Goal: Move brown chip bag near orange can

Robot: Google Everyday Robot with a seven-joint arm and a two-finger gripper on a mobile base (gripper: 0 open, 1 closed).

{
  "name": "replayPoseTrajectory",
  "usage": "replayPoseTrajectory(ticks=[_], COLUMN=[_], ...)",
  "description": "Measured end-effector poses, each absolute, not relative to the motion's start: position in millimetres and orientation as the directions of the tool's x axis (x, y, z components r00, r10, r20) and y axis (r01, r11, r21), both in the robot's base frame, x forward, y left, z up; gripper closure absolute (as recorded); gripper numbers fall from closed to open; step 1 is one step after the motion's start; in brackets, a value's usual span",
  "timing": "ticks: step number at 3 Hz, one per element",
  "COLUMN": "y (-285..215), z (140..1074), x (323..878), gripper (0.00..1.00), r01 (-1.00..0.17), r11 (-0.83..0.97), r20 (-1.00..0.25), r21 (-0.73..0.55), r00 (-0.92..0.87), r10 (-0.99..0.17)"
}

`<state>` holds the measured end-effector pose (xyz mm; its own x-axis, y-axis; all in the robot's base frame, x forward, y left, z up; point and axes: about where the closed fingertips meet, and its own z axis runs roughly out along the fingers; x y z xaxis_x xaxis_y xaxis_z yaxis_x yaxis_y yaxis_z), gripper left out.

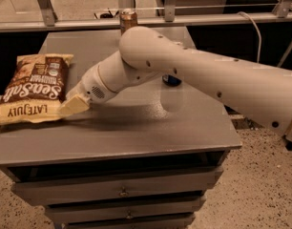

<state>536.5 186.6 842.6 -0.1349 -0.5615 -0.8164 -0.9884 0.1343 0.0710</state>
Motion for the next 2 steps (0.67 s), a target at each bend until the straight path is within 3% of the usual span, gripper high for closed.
replayPoseTrajectory(ticks=[1, 2], y=[176.1, 159.1], z=[849.6, 871.7], x=[539.6, 542.0], gripper=[0.82, 0.69], r01=[-0.983, -0.976], r11=[0.174, 0.218], r20=[-0.813, -0.804], r21=[0.052, 0.000], r00=[-0.143, -0.130], r10=[-0.565, -0.580])
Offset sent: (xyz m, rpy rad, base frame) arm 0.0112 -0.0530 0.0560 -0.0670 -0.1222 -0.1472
